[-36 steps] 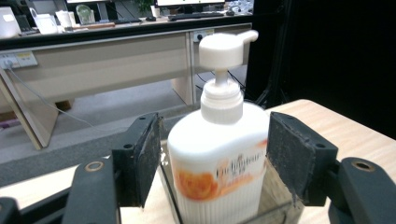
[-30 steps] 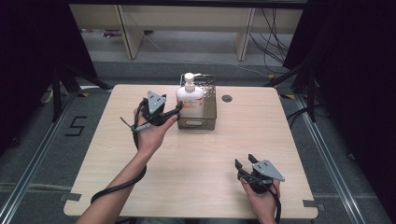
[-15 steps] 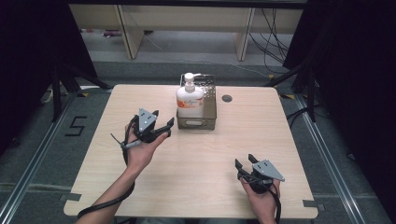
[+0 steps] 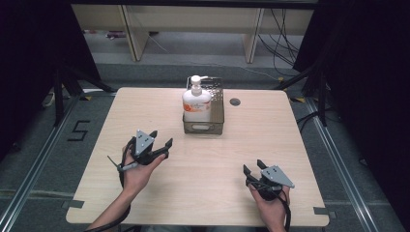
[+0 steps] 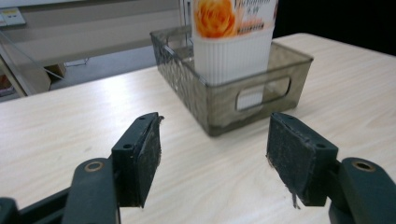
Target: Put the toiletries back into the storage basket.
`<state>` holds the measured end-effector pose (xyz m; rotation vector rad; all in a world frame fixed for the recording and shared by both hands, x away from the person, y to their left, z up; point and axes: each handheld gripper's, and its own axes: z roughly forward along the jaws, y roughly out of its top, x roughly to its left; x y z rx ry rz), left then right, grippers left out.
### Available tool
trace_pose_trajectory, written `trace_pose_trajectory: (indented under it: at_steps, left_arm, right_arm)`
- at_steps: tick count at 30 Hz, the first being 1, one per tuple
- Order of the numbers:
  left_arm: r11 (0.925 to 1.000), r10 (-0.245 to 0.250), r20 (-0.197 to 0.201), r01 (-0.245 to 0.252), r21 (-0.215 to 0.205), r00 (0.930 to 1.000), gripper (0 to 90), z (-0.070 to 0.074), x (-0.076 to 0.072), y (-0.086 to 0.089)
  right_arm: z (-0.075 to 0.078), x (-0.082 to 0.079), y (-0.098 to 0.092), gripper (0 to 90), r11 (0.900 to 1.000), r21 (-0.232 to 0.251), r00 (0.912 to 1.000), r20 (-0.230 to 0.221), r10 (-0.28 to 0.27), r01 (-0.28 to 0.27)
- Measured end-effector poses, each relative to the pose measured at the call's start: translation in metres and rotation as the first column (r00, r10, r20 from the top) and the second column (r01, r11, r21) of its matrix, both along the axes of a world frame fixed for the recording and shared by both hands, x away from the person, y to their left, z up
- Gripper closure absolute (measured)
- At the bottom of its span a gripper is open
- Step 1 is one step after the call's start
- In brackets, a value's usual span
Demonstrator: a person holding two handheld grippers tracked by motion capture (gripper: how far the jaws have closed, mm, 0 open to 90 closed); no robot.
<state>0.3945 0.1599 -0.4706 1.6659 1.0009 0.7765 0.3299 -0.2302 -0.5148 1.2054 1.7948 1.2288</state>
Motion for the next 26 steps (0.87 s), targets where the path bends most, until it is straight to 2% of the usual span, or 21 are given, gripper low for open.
trace_pose_trajectory:
  at_steps: [5, 6, 9, 11, 13, 16, 17, 18, 20, 21, 22, 23, 26]
  left_arm:
    - [0.9997, 0.023, -0.038, -0.024, -0.003, 0.999, 34.6, -0.027, -0.008, 0.015]
    - [0.9997, 0.023, -0.038, -0.024, -0.003, 0.999, 34.7, -0.027, -0.008, 0.015]
    - [0.9998, 0.021, -0.039, -0.022, -0.005, 0.999, 34.7, -0.039, -0.014, 0.02]
    - [0.9997, 0.023, -0.039, -0.023, -0.01, 0.999, 34.7, -0.042, -0.016, 0.023]
    - [0.9995, 0.025, -0.035, -0.026, -0.018, 0.9991, 34.6, -0.045, -0.017, 0.024]
    - [0.9994, 0.025, -0.03, -0.026, -0.021, 0.9992, 34.6, -0.047, -0.017, 0.025]
    - [0.9994, 0.026, -0.027, -0.027, -0.021, 0.9993, 34.6, -0.049, -0.018, 0.025]
    - [0.9995, 0.026, -0.023, -0.026, -0.018, 0.9994, 34.6, -0.05, -0.018, 0.025]
    - [0.9996, 0.022, -0.017, -0.023, -0.016, 0.9996, 34.6, -0.051, -0.018, 0.025]
    - [0.9997, 0.02, -0.009, -0.02, -0.013, 0.9998, 34.6, -0.051, -0.019, 0.025]
    - [0.9996, 0.023, -0.005, -0.023, -0.015, 0.9997, 34.6, -0.051, -0.019, 0.025]
    - [0.9996, 0.023, -0.001, -0.023, -0.013, 0.9997, 34.6, -0.051, -0.02, 0.024]
    - [0.9998, 0.02, 0.009, -0.02, 0.003, 0.9998, 34.7, -0.051, -0.021, 0.023]
  right_arm:
    - [0.0, 0.0, 0.001, 42.7, 1.0, 0.006, 1.0, -0.008, -0.004, 0.004]
    - [0.0, 0.0, 0.0, 42.7, 1.0, 0.004, 0.9999, -0.01, -0.004, 0.004]
    - [0.0, 0.0, -0.001, 42.7, 1.0, -0.002, 0.9999, 0.003, -0.01, 0.01]
    - [0.001, 0.0, -0.001, 42.7, 1.0, -0.012, 0.9999, -0.001, -0.011, 0.011]
    - [0.0, -0.002, 0.002, 42.6, 0.999, 0.029, 0.9993, -0.029, -0.023, 0.023]
    - [0.0, -0.001, 0.0, 42.6, 1.0, 0.0, 0.9999, -0.011, -0.013, 0.013]
    - [0.001, -0.002, 0.001, 42.6, 1.0, 0.013, 0.9994, -0.03, -0.014, 0.014]
    - [0.0, 0.001, -0.001, 42.5, 1.0, -0.004, 1.0, -0.002, -0.002, 0.002]
    - [0.0, 0.0, -0.001, 42.5, 1.0, -0.006, 1.0, -0.005, -0.006, 0.006]
    - [0.0, -0.001, 0.001, 42.5, 1.0, 0.02, 0.9997, -0.024, -0.007, 0.008]
    - [0.0, -0.001, 0.001, 42.5, 1.0, 0.02, 0.9997, -0.024, -0.007, 0.008]
    - [0.0, 0.0, 0.0, 42.5, 1.0, 0.001, 1.0, -0.003, -0.004, 0.004]
    - [0.0, 0.001, -0.001, 42.5, 1.0, 0.0, 1.0, -0.002, -0.002, 0.002]
